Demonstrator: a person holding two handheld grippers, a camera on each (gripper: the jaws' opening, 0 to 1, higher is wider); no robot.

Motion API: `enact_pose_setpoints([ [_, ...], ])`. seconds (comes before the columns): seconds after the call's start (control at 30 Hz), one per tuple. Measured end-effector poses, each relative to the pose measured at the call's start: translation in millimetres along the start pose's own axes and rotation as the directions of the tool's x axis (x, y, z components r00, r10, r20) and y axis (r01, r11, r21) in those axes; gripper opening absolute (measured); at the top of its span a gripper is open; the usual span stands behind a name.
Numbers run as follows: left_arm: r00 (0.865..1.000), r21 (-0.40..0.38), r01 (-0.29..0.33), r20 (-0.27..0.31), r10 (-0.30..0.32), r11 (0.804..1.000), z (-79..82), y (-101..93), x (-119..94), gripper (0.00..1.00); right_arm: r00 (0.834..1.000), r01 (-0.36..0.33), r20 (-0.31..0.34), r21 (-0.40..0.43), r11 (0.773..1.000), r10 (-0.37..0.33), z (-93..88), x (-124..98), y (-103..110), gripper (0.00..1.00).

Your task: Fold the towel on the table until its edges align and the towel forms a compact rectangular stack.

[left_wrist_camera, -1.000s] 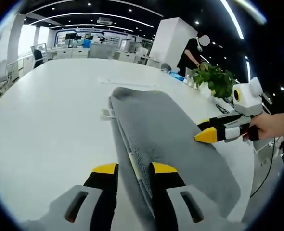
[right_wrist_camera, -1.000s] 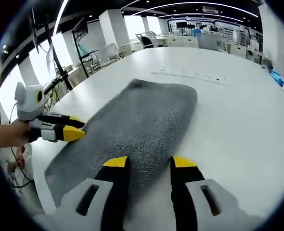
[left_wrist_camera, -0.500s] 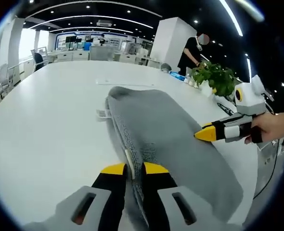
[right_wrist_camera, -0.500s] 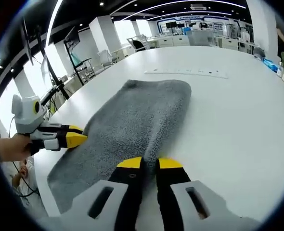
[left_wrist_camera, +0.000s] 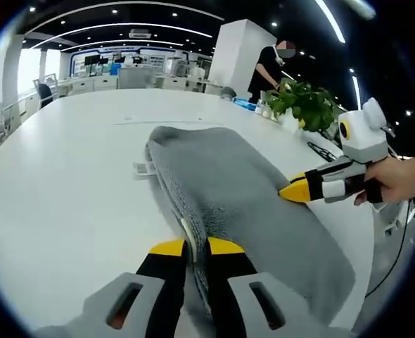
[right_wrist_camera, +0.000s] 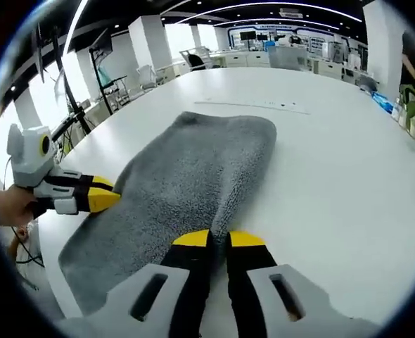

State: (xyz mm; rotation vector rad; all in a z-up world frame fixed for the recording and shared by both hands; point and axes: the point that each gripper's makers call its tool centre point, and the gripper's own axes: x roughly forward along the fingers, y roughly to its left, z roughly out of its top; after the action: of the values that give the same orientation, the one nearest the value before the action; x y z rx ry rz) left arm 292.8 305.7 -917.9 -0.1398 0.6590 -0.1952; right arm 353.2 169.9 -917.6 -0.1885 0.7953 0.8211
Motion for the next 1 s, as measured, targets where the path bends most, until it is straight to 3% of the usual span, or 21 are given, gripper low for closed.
enact_pose_setpoints([
  [0.3,0.999,0.013,0.047,-0.020,-0.047,0.999,0.0,-47.3,16.8,0.10,0.999,0.052,-0.004,0.028,0.998,-0.052,-16.8,-24.7,-41.7,0.06],
  [0.5,0.998,0.036,0.056,-0.035,-0.055,0.998,1.6,-67.7,23.9,0.11,0.998,0.068,-0.003,0.044,0.997,-0.068,-24.4,-34.9,-59.3,0.07],
  [1.0,0.999,0.041,0.008,-0.046,-0.006,0.999,6.6,-62.6,13.7,0.17,0.998,0.060,0.000,0.002,0.998,-0.060,-22.0,-34.6,-60.9,0.11],
])
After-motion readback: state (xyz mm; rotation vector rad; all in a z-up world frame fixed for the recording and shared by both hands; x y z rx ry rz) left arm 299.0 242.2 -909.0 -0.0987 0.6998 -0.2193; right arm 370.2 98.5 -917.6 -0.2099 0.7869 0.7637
